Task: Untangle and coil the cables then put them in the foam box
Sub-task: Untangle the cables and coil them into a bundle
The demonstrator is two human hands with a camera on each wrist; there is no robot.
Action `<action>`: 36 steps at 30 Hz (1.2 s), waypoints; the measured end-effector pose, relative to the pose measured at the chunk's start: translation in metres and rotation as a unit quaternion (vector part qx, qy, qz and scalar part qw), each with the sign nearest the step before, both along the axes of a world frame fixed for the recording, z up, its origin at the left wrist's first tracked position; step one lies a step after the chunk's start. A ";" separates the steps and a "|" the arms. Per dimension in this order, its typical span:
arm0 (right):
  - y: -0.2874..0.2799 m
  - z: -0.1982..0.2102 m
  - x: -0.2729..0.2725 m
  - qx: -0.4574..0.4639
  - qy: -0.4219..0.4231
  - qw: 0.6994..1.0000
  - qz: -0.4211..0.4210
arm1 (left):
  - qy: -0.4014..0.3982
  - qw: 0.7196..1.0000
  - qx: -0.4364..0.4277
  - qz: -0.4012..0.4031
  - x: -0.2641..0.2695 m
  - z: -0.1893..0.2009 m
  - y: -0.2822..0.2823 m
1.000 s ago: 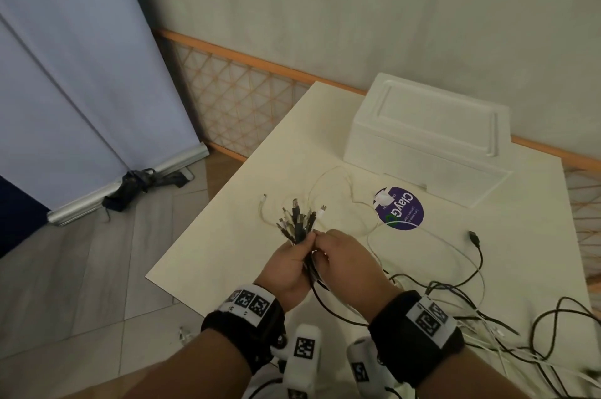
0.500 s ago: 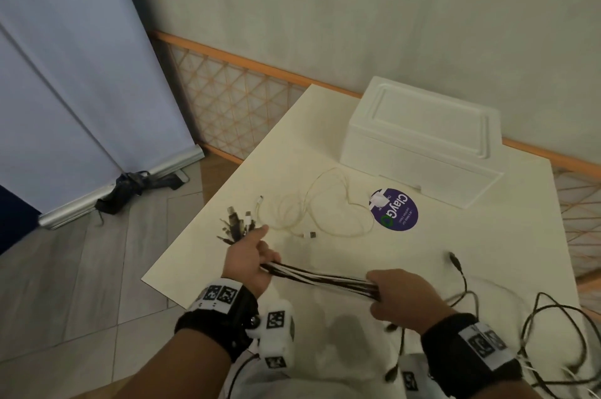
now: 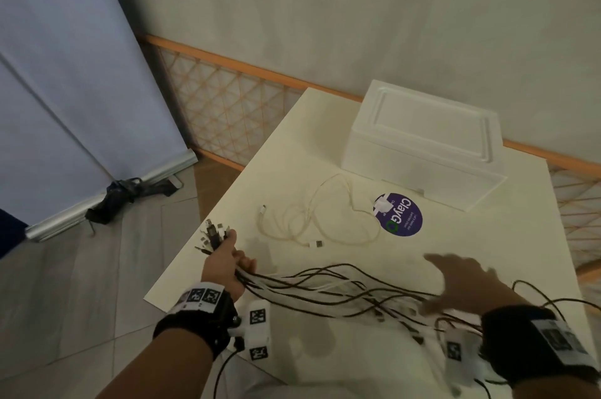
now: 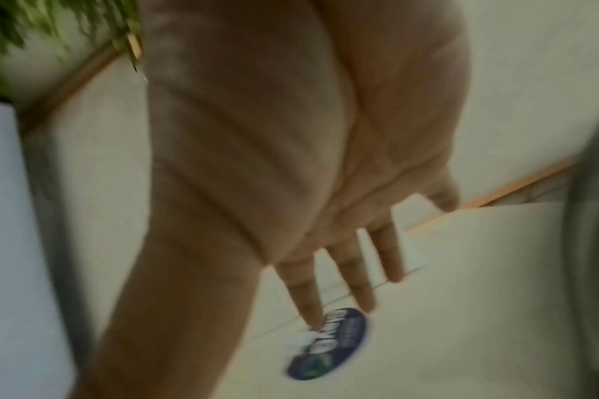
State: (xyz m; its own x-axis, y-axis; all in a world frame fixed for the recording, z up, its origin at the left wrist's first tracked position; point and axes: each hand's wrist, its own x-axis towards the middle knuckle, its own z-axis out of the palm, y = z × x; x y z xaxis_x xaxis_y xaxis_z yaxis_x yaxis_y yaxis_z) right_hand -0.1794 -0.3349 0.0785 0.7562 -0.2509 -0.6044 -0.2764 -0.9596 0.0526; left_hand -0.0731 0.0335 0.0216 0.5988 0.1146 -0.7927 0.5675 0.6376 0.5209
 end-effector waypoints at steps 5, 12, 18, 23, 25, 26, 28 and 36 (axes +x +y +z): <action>0.109 -0.022 0.074 0.185 -0.210 0.955 0.096 | 0.004 0.999 -0.030 -0.042 0.001 -0.005 -0.006; 0.174 -0.079 0.106 0.028 -0.129 0.968 0.212 | -0.054 0.988 -0.007 -0.146 0.021 -0.004 0.003; 0.173 -0.054 0.103 0.036 -0.274 0.931 0.240 | -0.102 0.965 0.022 -0.239 0.035 -0.003 -0.002; 0.177 -0.031 0.101 0.139 -0.411 0.881 0.188 | -0.155 0.953 0.049 -0.257 0.052 -0.001 -0.029; 0.180 -0.019 0.102 0.202 -0.373 0.900 0.103 | -0.163 0.948 0.055 -0.267 0.052 0.002 -0.039; 0.180 -0.014 0.103 0.229 -0.347 0.907 0.058 | -0.165 0.944 0.061 -0.278 0.052 0.003 -0.043; 0.177 -0.008 0.105 0.277 -0.341 0.898 0.002 | -0.179 0.929 0.077 -0.315 0.052 0.004 -0.047; 0.179 -0.008 0.117 0.521 -0.349 0.754 -0.194 | -0.224 0.898 -0.003 -0.379 0.046 0.017 -0.051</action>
